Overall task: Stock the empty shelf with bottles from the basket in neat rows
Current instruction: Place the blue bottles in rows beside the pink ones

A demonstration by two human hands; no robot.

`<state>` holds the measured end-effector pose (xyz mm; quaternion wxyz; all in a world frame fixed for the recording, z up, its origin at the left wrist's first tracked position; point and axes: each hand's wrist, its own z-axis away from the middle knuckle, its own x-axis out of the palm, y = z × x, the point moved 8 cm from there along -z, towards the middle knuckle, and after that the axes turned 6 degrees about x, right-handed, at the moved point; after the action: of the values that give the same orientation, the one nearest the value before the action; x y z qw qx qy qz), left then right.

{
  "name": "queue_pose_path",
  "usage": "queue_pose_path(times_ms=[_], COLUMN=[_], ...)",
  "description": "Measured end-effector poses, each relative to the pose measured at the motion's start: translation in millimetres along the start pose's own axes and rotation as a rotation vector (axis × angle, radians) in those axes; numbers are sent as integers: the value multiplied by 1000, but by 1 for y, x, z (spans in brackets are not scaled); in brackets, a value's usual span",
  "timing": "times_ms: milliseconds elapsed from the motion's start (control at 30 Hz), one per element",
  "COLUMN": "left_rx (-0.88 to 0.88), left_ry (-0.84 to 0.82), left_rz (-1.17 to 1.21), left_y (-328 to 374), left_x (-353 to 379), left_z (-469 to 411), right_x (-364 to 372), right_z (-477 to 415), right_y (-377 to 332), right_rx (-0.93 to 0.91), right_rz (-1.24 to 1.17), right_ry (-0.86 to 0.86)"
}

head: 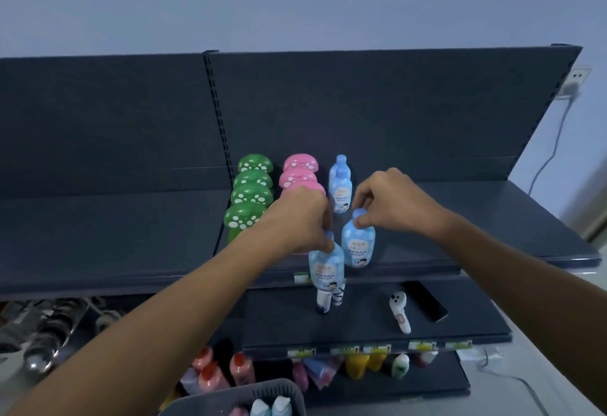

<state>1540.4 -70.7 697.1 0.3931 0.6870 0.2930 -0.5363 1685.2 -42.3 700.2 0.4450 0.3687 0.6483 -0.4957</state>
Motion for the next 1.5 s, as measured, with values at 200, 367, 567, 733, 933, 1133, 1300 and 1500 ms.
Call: queue_pose_path(times_ms=[200, 367, 567, 733, 933, 1133, 1300, 1500], left_rx=[-54, -106, -170, -191, -231, -219, -223, -225], left_ry=[28, 55, 29, 39, 19, 29, 20, 21], left_rz=[-8, -1, 7, -3, -32, -53, -29, -16], left_y=[6, 4, -1, -2, -11, -13, -13, -11], left_x=[4, 11, 22, 25, 33, 39, 45, 48], left_z=[-40, -65, -91, -105, -118, -126, -131, -136], right_x=[0, 9, 22, 34, 43, 45, 49, 52], right_z=[-43, -70, -98, -117, -132, -141, -147, -148], right_y=[29, 43, 54, 60, 65, 66, 72, 75], right_rx=[-47, -77, -99, -99, -83, -100, -81, -93], right_rz=[8, -27, -69, -91, -135, -155, -170, -200], right_ry=[-21, -35, -73, -96, -101, -88, -102, -102])
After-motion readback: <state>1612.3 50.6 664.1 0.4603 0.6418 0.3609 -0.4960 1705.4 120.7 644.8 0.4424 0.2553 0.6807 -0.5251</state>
